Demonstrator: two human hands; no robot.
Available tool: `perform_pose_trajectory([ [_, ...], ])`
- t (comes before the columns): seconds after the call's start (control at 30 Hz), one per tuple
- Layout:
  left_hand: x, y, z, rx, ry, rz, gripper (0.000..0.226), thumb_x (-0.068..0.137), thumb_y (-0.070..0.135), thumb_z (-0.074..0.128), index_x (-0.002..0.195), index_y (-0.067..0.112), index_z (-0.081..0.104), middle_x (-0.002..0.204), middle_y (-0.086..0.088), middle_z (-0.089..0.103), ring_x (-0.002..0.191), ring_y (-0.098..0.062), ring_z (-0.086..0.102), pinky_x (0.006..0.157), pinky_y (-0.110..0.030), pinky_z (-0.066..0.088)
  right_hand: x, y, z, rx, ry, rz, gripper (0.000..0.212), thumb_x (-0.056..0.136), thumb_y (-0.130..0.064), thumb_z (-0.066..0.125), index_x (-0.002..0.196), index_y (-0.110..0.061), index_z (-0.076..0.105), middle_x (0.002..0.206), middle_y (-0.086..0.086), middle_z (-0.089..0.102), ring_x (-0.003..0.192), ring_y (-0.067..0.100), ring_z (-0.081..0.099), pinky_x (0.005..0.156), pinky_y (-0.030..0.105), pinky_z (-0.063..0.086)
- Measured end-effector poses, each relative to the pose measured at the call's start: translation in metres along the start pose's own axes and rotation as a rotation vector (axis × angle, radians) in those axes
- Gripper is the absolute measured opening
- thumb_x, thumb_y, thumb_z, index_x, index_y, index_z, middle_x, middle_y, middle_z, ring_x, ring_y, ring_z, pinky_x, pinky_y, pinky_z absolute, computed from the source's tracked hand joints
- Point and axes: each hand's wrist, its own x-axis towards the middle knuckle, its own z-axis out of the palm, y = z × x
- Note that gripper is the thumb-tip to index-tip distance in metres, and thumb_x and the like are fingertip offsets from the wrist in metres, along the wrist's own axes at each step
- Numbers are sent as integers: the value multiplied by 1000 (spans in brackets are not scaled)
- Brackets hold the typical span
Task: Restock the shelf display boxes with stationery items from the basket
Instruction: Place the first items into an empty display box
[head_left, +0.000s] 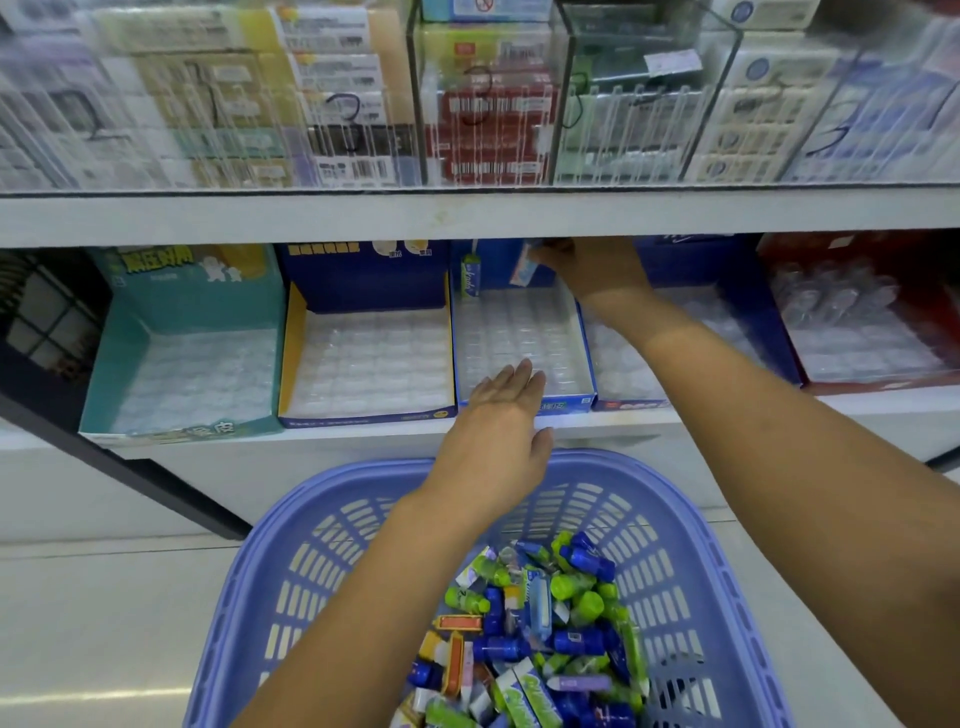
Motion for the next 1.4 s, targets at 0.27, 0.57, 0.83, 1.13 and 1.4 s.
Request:
perform_pose_trajectory([
  [0.27,-1,-1,2,73,-15,34,63,99,30,39,152,13,8,160,-6,1,147,-17,2,118,-27,-2,9,-7,-12,34,-115,-93,33,90,-29,62,116,-8,59,118,11,61,107,19,53,88,21,36],
  [0.57,0,-4,6,76,5,60,63,99,31,41,151,20,9,160,-5,1,147,-18,2,117,-28,-3,13,-5,-2,-72,-240,-99,24,92,-19,57,114,-10,63,120,7,63,111,19,56,93,17,37],
  [0.83,-5,0,1,-71,66,60,57,98,26,44,150,17,21,159,-4,12,147,-16,7,117,-25,4,-4,-21,-5,-260,-210,-62,37,93,-19,54,129,-9,52,128,13,57,117,26,53,95,27,39],
  [1.13,-74,-32,77,-295,-3,-233,17,93,19,51,100,15,65,90,-5,70,82,-22,65,70,-31,50,-181,0,7,-360,-667,-73,12,81,-19,68,93,-18,68,96,-3,68,87,14,60,71,21,38],
  [1.4,-133,-45,171,-330,-590,-254,46,78,27,74,119,16,57,120,-7,59,109,-22,55,93,-34,47,-253,83,99,-577,-1041,-255,43,85,-2,54,126,-16,53,130,12,49,122,31,40,94,40,42],
])
